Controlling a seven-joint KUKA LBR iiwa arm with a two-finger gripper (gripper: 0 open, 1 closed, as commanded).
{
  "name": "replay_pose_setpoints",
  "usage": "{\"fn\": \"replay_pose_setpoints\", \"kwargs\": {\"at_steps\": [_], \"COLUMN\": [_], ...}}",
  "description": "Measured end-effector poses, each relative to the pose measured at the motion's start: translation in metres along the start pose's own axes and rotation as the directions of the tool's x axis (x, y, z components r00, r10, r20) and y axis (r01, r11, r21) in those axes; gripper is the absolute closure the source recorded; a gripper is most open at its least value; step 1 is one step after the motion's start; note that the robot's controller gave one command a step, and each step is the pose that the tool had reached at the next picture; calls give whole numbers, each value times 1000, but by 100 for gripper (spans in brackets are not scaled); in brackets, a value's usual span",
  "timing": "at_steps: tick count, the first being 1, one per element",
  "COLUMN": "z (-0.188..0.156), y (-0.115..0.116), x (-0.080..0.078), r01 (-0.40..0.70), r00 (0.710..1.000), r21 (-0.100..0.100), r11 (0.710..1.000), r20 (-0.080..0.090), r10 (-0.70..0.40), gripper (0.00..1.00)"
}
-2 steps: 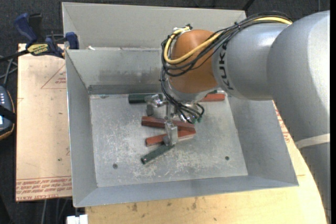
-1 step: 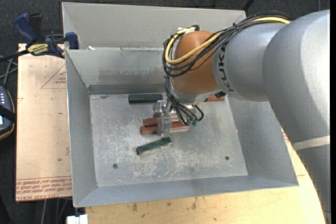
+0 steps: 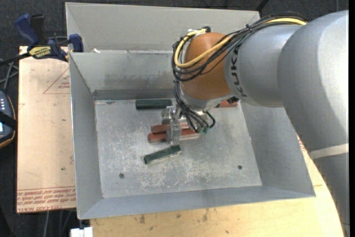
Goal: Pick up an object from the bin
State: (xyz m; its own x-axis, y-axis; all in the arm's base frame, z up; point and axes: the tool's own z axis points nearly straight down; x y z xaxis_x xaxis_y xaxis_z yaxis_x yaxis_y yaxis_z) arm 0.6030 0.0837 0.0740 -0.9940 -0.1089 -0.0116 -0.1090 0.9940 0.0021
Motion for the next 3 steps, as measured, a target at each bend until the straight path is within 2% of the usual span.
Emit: {"fn": "replay_pose_setpoints", "kwargs": {"at_steps": [2,3], "z": [-18,-38], "y": [0,0], "x": [4,2], "r01": [1,1], "r00": [1000,1000], "r21": [1,1], "r11": [1000,1000], "r20": [-16,-11], "r10": [-1,-1], "gripper": [100,100]}}
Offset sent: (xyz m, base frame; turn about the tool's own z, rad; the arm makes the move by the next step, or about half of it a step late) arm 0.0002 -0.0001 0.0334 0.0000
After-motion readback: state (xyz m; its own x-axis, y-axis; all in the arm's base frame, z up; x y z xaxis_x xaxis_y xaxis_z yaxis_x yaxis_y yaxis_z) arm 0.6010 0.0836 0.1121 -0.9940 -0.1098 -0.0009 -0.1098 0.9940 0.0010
